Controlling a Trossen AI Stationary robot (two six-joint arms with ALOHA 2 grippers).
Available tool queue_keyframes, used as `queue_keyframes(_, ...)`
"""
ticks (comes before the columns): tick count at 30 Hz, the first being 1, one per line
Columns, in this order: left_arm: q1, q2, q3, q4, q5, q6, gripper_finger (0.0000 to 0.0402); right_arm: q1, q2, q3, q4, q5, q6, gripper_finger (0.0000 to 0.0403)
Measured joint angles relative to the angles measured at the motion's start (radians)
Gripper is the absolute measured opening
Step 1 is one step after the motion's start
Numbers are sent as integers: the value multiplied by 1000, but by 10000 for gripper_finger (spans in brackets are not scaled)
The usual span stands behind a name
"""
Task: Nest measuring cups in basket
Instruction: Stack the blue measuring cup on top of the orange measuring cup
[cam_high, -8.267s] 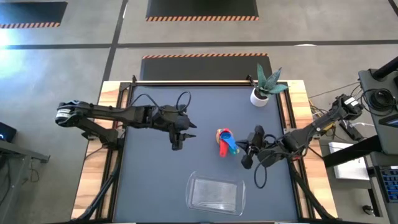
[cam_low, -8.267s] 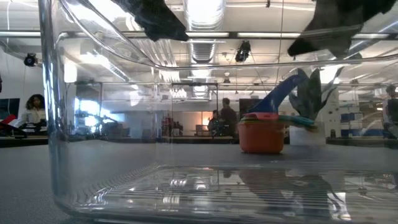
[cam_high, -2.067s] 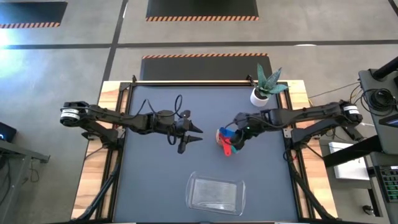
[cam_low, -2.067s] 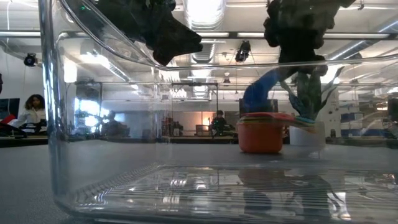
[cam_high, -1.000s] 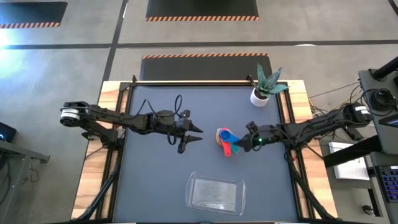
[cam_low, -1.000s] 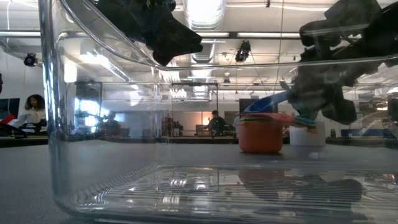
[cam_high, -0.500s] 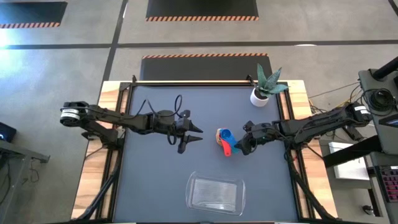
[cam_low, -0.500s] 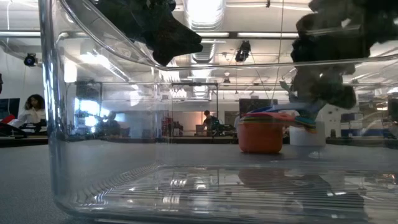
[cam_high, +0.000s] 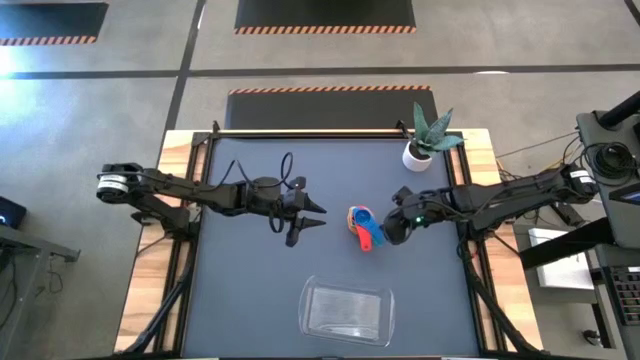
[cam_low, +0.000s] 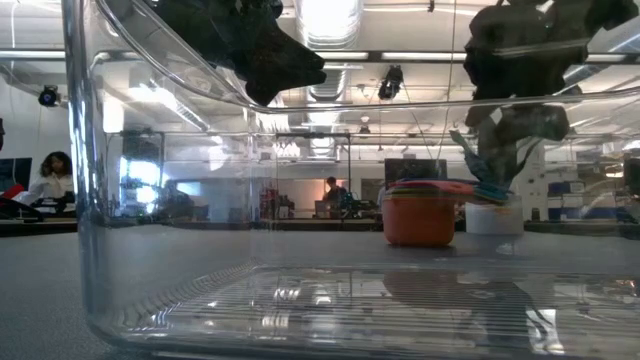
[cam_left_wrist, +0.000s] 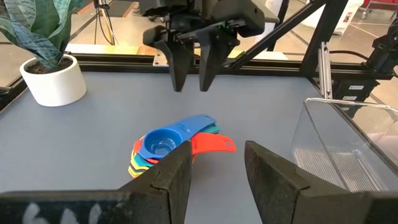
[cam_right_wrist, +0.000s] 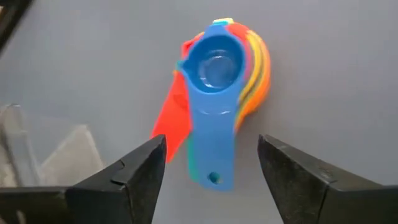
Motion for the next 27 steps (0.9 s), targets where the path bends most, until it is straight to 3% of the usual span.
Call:
queue_keyframes(14,0,0,0,-4,0,-1,130,1,67,21,-27,91,-67,249)
queue_keyframes(27,0,0,0,-11,0,5,130,1,190,91,-24,90,-115,245)
